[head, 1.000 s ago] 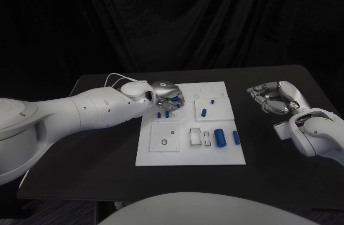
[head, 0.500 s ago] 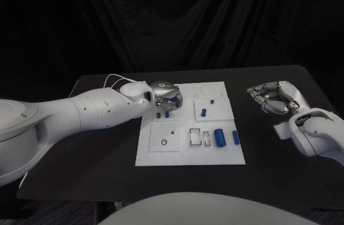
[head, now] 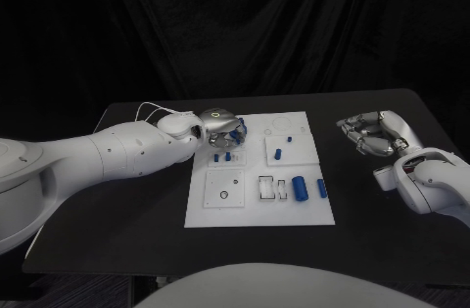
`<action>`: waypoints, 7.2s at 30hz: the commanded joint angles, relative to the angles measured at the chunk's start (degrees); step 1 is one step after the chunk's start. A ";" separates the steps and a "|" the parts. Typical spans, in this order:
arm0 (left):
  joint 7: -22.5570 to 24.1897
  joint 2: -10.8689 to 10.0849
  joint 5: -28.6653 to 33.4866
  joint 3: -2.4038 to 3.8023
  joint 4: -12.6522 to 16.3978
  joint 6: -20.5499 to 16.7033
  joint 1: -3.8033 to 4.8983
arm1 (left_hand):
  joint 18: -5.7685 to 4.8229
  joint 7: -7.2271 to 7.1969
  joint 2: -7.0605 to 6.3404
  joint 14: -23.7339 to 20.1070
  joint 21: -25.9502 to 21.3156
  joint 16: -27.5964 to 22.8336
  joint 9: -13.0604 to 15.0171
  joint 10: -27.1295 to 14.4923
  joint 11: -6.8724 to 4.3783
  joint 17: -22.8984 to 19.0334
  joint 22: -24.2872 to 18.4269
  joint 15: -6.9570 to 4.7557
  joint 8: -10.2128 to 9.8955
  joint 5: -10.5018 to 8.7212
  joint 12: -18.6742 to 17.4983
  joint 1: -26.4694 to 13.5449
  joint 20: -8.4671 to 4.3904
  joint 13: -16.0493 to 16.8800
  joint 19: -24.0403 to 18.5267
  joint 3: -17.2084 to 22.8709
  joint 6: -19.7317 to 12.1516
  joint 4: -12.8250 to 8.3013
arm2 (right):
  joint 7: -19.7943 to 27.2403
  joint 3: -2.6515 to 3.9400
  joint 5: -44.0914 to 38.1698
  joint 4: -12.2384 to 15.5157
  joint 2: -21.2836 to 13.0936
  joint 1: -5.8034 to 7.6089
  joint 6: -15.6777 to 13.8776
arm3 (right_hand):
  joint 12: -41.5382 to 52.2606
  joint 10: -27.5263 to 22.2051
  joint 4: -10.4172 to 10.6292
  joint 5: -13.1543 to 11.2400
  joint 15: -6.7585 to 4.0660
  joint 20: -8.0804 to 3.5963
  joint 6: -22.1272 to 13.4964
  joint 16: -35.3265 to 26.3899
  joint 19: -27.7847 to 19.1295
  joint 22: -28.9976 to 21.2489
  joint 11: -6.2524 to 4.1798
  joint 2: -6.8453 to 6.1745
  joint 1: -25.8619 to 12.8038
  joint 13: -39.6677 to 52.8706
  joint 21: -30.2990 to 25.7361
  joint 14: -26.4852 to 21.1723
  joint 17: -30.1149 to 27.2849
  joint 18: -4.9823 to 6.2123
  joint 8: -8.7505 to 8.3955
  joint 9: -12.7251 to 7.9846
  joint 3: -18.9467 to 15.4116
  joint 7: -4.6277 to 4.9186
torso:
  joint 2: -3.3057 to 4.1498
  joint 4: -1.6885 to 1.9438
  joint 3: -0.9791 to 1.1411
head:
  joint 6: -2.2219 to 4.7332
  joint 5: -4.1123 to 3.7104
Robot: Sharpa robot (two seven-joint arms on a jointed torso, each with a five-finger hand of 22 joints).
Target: Assemble the parts on the task board
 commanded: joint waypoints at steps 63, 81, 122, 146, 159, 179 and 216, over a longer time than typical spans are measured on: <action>-3.35 -7.06 -0.10 0.02 7.09 0.82 0.22 | -1.07 0.71 -0.36 0.23 -0.56 -1.26 0.21 2.57 0.41 -1.54 3.29 0.25 -0.28 -0.40 -2.58 -1.30 -0.14 -1.59 0.35 0.74 0.95 0.20 | -0.97 0.04 -0.30 0.14 -0.35 -0.50 0.67 | 0.05 -0.36 -0.21 0.43 0.02 -0.04 -0.04 -0.34 -0.15 0.05 0.20 0.18 0.59 -0.20 -0.40 -0.19 -0.19 0.48 0.32 0.05 0.35 0.25 | -0.57 0.69 0.26 | 0.00 -0.32; -3.05 -5.51 -0.10 0.02 5.35 1.45 -0.26 | -1.04 0.69 -0.39 0.06 -0.78 -1.47 0.20 2.60 0.42 -1.90 3.26 0.28 -0.39 -0.66 -2.80 -1.29 -0.12 -1.70 0.25 0.78 0.90 0.14 | -1.04 0.04 -0.30 0.19 -0.38 -0.50 0.57 | 0.03 -0.41 -0.31 0.44 0.02 -0.04 -0.06 -0.34 -0.13 0.10 0.21 0.21 0.67 -0.25 -0.37 -0.20 -0.21 0.47 0.31 0.06 0.45 0.25 | -0.56 0.61 0.23 | 0.00 -0.44; -5.29 -5.06 -0.10 0.03 4.35 2.43 -1.82 | 0.06 -3.60 -2.54 -3.69 -8.36 -4.37 -3.19 -8.01 2.16 -6.69 1.41 1.57 -3.83 -5.44 -10.29 -3.91 0.81 -5.06 -3.07 -0.36 -9.43 1.93 | -1.14 0.04 -0.30 0.09 -0.22 -0.50 0.56 | 0.03 -0.45 -0.55 0.47 0.02 -0.05 -0.15 -0.29 -0.14 0.12 0.21 0.38 0.89 -0.34 -0.46 -0.18 -0.18 0.49 0.28 0.06 0.72 0.27 | -0.58 0.69 0.23 | 0.00 -0.46; -5.43 -14.52 4.11 0.19 10.80 -18.54 -1.32 | 1.40 -4.79 -3.55 -13.35 -19.99 -14.45 -5.77 -9.96 1.78 -19.96 -1.54 1.75 -3.35 -4.73 -7.47 -2.64 1.36 -4.63 -8.90 -1.90 -9.41 2.25 | -3.67 0.07 -5.24 1.80 -1.68 1.19 0.19 | -0.77 -1.30 -1.50 0.15 0.12 0.01 -0.22 -0.92 -0.38 0.15 0.36 -0.39 1.51 -0.99 -0.98 -0.65 -0.87 0.54 0.30 0.12 1.03 0.40 | -0.55 0.76 -0.04 | 0.00 0.87; 15.00 -25.04 49.16 0.22 24.20 -11.52 2.65 | -2.31 6.15 -1.30 -43.11 -51.70 -43.39 -9.45 -21.41 8.64 -33.82 -13.17 13.22 -3.66 -2.57 -3.86 -6.63 7.96 -5.97 -41.41 -7.79 -15.14 9.31 | -20.57 0.08 -20.89 3.97 0.52 10.67 12.61 | -10.36 -5.25 -4.68 -6.20 1.29 0.95 -1.38 -3.87 -2.84 -0.50 1.93 -2.12 3.52 -7.95 -5.89 -3.36 -4.03 1.15 0.02 0.36 0.86 1.56 | -0.29 1.31 -0.42 | 0.00 2.78; 31.99 -27.33 93.69 0.00 34.56 20.30 2.91 | 1.96 2.46 12.50 -72.28 -60.20 -72.51 -24.77 -46.56 4.90 -51.60 -68.19 10.94 -5.60 8.32 -18.54 -11.18 9.85 -23.36 -73.75 -24.69 -42.81 12.34 | -31.23 0.08 -52.28 1.73 6.10 9.24 22.27 | -18.27 -14.17 -5.90 -15.18 2.62 2.27 -6.11 -8.41 -7.33 -2.08 3.99 -3.55 2.94 -13.72 -14.54 -8.80 -9.34 2.36 -2.00 -0.06 -2.03 0.21 | 1.65 5.28 -4.23 | 0.00 -0.86; 31.74 -28.69 94.14 0.01 35.29 23.50 2.01 | 1.37 -3.30 15.20 -71.26 -59.61 -70.94 -25.81 -47.01 6.75 -51.16 -67.41 15.40 -5.75 12.42 -19.76 -8.78 13.16 -23.51 -72.73 -29.19 -44.32 5.11 | -27.93 0.39 -53.20 -6.22 11.46 4.28 16.97 | -20.34 -10.56 -10.27 -2.09 3.27 2.79 -0.90 -6.81 -6.58 1.41 4.51 -2.70 2.38 -19.65 -13.72 -9.32 -11.65 2.26 2.07 5.25 -2.34 -0.04 | 3.64 8.44 -7.51 | 0.00 -8.13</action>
